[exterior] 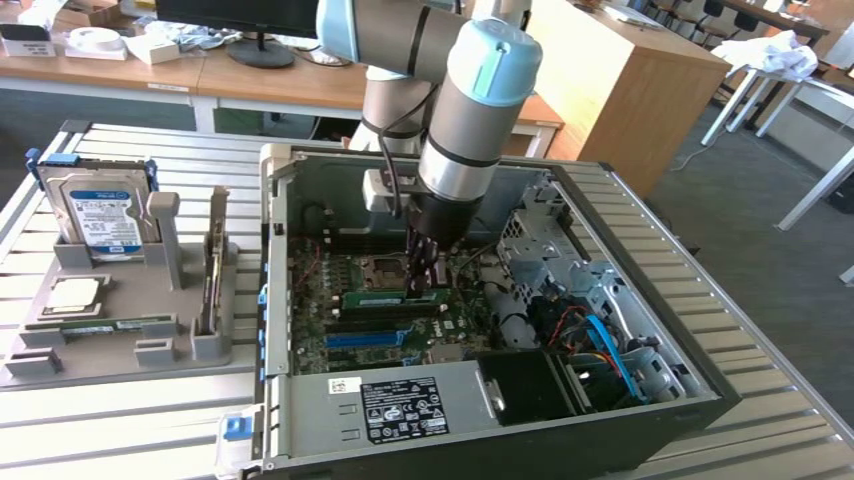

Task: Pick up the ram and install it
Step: 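Insert the ram into the slot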

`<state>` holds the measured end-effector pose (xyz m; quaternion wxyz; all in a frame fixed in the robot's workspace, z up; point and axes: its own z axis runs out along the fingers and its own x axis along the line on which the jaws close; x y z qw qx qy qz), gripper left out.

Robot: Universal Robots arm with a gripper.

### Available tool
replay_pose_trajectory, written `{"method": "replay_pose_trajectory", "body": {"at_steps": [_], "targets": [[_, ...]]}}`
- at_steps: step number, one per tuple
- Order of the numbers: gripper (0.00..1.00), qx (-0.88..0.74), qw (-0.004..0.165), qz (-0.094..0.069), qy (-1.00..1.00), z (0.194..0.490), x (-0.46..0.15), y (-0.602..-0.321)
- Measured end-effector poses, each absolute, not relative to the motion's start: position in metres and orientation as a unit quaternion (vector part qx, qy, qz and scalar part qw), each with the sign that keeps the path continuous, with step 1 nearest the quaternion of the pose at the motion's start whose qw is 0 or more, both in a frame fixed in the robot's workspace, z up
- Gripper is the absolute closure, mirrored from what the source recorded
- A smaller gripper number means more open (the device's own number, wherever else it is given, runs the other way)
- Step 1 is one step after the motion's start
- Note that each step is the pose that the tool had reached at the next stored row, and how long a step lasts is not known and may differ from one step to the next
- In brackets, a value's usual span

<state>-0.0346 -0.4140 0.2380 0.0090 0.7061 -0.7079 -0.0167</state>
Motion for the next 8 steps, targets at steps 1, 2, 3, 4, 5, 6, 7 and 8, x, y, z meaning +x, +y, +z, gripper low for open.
{"method": "replay_pose_trajectory", "body": {"at_steps": [1, 2, 3, 4, 5, 6, 7, 8], "targets": [[0.89, 0.706, 0.009, -0.017, -0.708, 0.2376, -0.0346, -0.414], [0.89, 0.706, 0.009, -0.017, -0.708, 0.2371, -0.0346, -0.414], [0.89, 0.706, 0.009, -0.017, -0.708, 0.2367, -0.0345, -0.414], [0.89, 0.706, 0.009, -0.017, -0.708, 0.2366, -0.0346, -0.4141], [0.89, 0.706, 0.009, -0.017, -0.708, 0.2366, -0.0346, -0.4141], [0.89, 0.706, 0.009, -0.017, -0.708, 0.2366, -0.0346, -0.4141], [0.89, 0.706, 0.009, -0.017, -0.708, 0.2363, -0.0345, -0.414], [0.89, 0.706, 0.009, -0.017, -0.708, 0.2357, -0.0345, -0.414]]}}
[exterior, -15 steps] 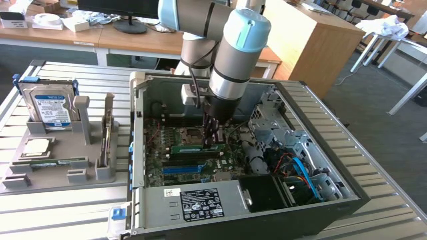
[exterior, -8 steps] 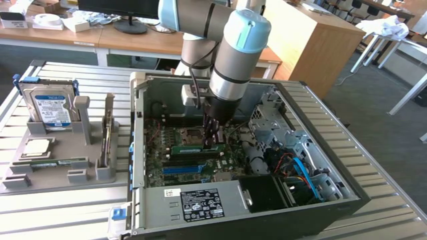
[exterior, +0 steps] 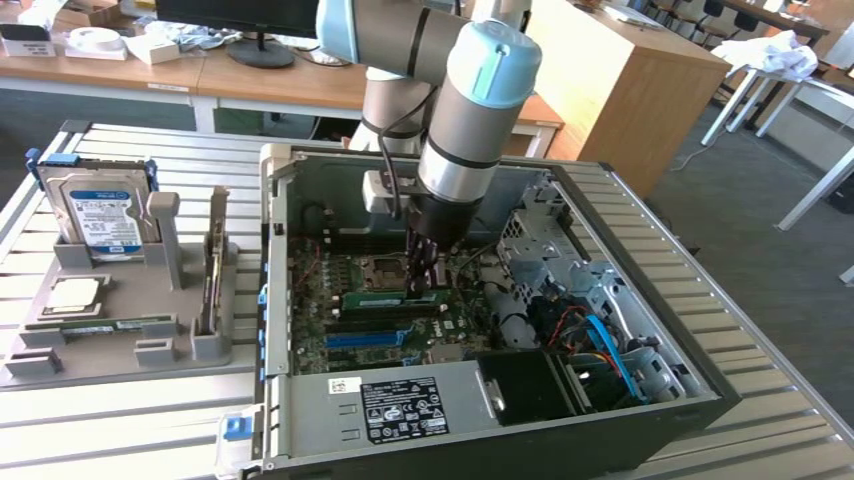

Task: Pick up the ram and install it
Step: 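Insert the ram into the slot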

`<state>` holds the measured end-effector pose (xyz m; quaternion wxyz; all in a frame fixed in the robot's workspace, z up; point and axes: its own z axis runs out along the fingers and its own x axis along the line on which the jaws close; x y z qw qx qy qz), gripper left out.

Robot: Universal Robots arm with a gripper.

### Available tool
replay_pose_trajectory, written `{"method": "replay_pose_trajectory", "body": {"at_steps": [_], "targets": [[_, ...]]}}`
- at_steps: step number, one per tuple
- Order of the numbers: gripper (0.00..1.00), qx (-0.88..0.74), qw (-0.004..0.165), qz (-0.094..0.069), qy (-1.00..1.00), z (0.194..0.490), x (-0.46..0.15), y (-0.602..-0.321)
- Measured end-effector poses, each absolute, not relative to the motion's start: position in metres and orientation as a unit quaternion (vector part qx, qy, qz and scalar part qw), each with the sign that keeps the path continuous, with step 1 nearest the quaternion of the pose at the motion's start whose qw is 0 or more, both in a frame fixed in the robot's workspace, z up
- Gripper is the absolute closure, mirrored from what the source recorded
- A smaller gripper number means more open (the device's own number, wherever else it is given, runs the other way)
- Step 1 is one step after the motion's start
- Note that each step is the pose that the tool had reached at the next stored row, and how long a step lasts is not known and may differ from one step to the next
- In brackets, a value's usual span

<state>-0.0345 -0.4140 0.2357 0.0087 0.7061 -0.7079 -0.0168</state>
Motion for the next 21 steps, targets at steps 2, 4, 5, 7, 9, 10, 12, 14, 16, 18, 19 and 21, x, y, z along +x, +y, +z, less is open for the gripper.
{"method": "replay_pose_trajectory", "body": {"at_steps": [2, 4, 5, 7, 9, 10, 12, 14, 16, 18, 19, 21], "targets": [[0.89, 0.706, 0.009, -0.017, -0.708, 0.2353, -0.0345, -0.414], [0.89, 0.706, 0.009, -0.017, -0.708, 0.2353, -0.0346, -0.414], [0.89, 0.706, 0.009, -0.017, -0.708, 0.2353, -0.0346, -0.414], [0.89, 0.706, 0.009, -0.017, -0.708, 0.2351, -0.0345, -0.414], [0.89, 0.706, 0.009, -0.017, -0.708, 0.2347, -0.0347, -0.414], [0.89, 0.706, 0.009, -0.017, -0.708, 0.2347, -0.0347, -0.414], [0.89, 0.706, 0.009, -0.017, -0.708, 0.2342, -0.0347, -0.414], [0.89, 0.706, 0.009, -0.017, -0.708, 0.2338, -0.0347, -0.414], [0.89, 0.706, 0.009, -0.017, -0.708, 0.2336, -0.0347, -0.414], [0.89, 0.706, 0.009, -0.017, -0.708, 0.2336, -0.0347, -0.414], [0.89, 0.706, 0.009, -0.017, -0.708, 0.2335, -0.0347, -0.414], [0.89, 0.706, 0.009, -0.017, -0.708, 0.2331, -0.0347, -0.414]]}}
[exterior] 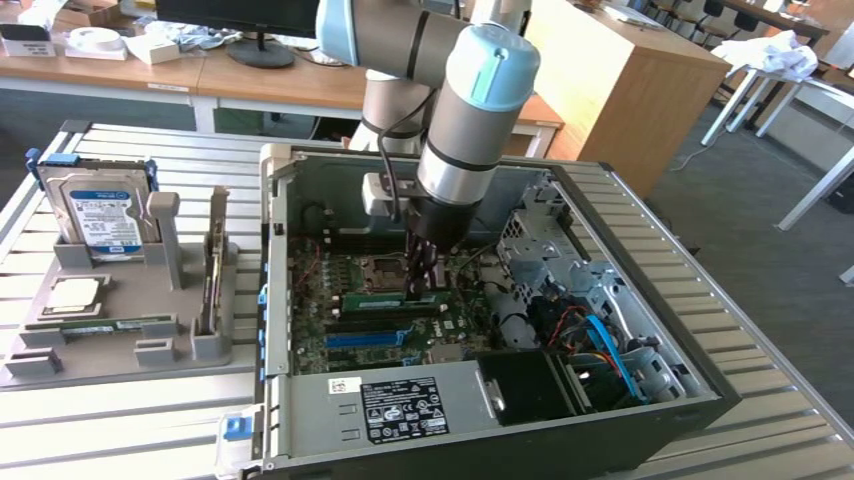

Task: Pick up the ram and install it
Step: 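Insert the ram into the slot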

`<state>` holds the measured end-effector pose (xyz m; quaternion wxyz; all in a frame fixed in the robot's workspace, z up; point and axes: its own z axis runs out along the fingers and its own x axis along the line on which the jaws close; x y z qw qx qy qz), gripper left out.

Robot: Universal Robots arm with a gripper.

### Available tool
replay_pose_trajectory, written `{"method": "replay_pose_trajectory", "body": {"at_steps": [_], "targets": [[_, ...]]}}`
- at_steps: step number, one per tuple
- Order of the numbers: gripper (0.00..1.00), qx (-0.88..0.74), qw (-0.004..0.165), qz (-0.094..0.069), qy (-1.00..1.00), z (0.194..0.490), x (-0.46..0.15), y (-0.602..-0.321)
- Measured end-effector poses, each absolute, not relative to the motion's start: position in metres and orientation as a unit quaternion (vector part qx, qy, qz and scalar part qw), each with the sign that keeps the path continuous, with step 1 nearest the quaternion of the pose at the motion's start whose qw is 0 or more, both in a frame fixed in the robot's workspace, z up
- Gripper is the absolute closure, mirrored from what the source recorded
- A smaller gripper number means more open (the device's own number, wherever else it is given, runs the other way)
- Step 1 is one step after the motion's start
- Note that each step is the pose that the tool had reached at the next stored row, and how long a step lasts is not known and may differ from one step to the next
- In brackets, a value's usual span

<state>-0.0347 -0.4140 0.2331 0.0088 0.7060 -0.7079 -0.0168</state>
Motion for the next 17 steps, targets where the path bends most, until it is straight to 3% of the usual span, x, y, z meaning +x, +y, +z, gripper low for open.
{"method": "replay_pose_trajectory", "body": {"at_steps": [17], "targets": [[0.89, 0.706, 0.009, -0.017, -0.708, 0.2319, -0.035, -0.4143]]}}
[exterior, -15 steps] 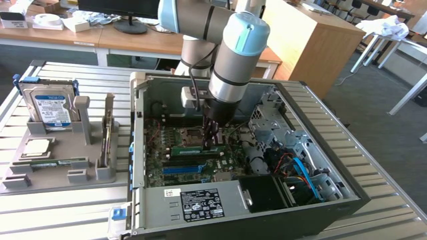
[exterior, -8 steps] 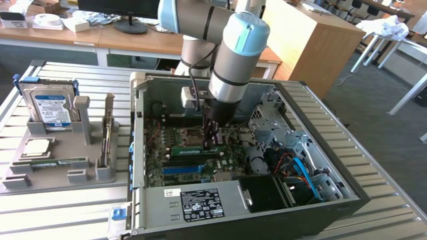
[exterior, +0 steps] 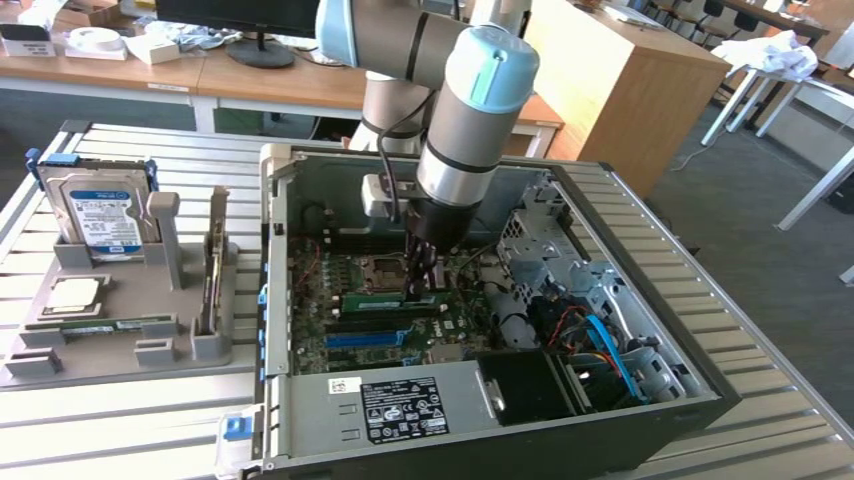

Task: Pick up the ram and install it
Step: 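Insert the ram into the slot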

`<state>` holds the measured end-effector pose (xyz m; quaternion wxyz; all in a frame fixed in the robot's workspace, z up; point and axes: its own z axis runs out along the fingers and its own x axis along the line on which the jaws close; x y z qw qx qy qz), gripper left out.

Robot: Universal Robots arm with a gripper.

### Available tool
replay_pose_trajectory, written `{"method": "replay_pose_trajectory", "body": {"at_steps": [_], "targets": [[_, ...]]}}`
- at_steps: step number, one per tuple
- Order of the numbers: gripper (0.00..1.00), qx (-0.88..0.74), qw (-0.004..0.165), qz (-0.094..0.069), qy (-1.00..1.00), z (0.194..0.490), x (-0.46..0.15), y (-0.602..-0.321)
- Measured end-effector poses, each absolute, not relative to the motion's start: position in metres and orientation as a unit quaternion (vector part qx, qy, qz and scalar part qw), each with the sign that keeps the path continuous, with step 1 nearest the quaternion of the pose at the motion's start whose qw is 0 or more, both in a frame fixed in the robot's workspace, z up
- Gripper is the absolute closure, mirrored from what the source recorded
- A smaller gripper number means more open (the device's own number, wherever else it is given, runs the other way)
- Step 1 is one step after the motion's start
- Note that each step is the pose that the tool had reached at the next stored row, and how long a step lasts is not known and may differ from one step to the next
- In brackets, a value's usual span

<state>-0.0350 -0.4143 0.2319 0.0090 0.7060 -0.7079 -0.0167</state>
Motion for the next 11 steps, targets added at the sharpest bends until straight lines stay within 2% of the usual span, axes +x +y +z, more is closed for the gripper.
{"method": "replay_pose_trajectory", "body": {"at_steps": [11], "targets": [[0.89, 0.706, 0.009, -0.017, -0.708, 0.2311, -0.035, -0.4142]]}}
